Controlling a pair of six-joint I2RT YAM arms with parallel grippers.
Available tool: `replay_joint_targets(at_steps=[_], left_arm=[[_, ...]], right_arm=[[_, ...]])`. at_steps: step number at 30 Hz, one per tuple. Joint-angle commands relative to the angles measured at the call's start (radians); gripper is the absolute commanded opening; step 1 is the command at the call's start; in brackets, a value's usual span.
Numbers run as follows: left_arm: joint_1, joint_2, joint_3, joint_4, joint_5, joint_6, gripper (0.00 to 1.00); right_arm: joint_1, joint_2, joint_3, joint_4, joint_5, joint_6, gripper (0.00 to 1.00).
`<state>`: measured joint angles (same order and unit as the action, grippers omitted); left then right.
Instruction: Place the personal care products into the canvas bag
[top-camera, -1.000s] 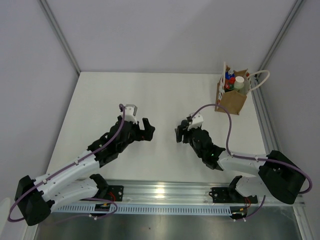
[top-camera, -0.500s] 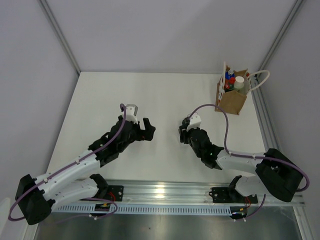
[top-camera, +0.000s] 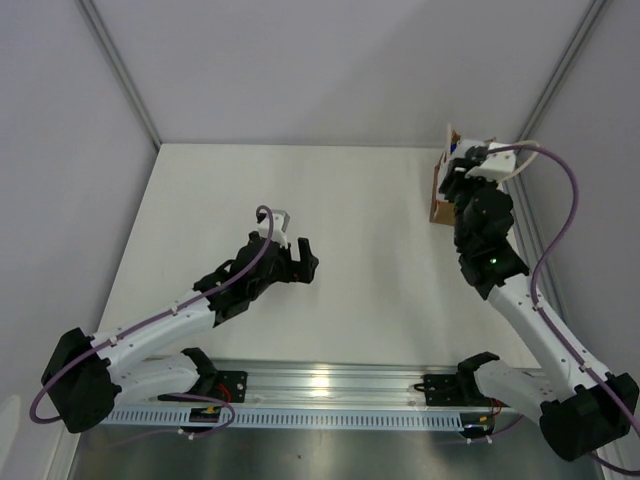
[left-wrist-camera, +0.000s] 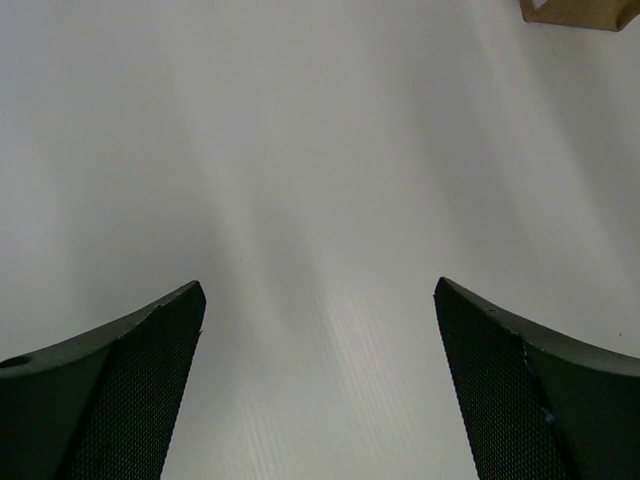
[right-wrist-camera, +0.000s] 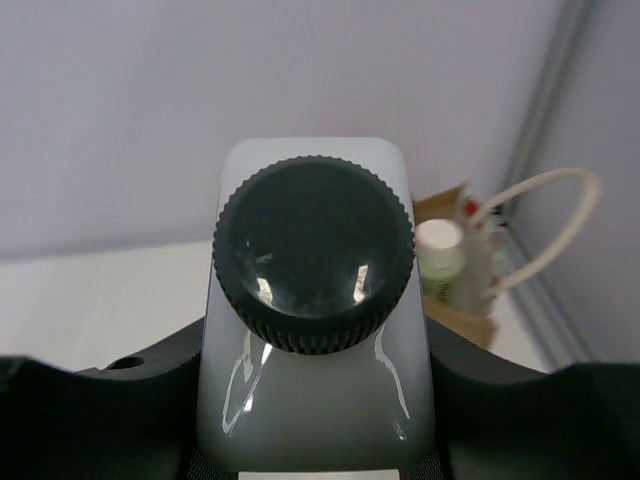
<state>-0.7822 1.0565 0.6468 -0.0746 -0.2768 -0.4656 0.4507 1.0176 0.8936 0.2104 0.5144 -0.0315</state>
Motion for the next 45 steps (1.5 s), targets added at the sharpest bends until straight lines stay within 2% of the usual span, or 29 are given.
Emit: replay_joint_targets(at_steps=[1, 2, 4, 9, 16, 23, 32, 45], left_arm=[[0.004, -0.023, 0.014, 0.058, 0.05, 0.008, 0.99], [0.004, -0.03, 0.014, 0.058, 0.057, 0.004, 0.99], [0.004, -0.035, 0.013, 0.058, 0.062, 0.001, 0.99], [0.004, -0.03, 0.01, 0.064, 0.085, -0.008, 0.99], [0.004, -0.009, 0.022, 0.056, 0.1, -0.016, 0.99], [0.004, -0.027, 0.016, 0.055, 0.097, -0.016, 1.0], [0.006, -0.038, 0.017, 0.052, 0.088, -0.01, 0.99], [0.004, -0.044, 0.016, 0.053, 0.085, -0.002, 0.99]], right_arm=[[-0.131, 0.016, 0.146, 0.078, -0.013, -0.038, 0.0], [-0.198, 0.033, 0.175, 0.073, -0.031, -0.042, 0.0], [-0.253, 0.088, 0.262, 0.051, -0.068, -0.057, 0.0], [-0.4, 0.188, 0.363, 0.047, -0.14, -0.061, 0.0], [-0.503, 0.32, 0.427, 0.056, -0.198, -0.039, 0.0], [-0.518, 0.444, 0.476, 0.101, -0.258, -0.073, 0.0], [-0.52, 0.564, 0.456, 0.185, -0.275, -0.081, 0.0], [-0.509, 0.687, 0.539, 0.141, -0.274, -0.077, 0.0]])
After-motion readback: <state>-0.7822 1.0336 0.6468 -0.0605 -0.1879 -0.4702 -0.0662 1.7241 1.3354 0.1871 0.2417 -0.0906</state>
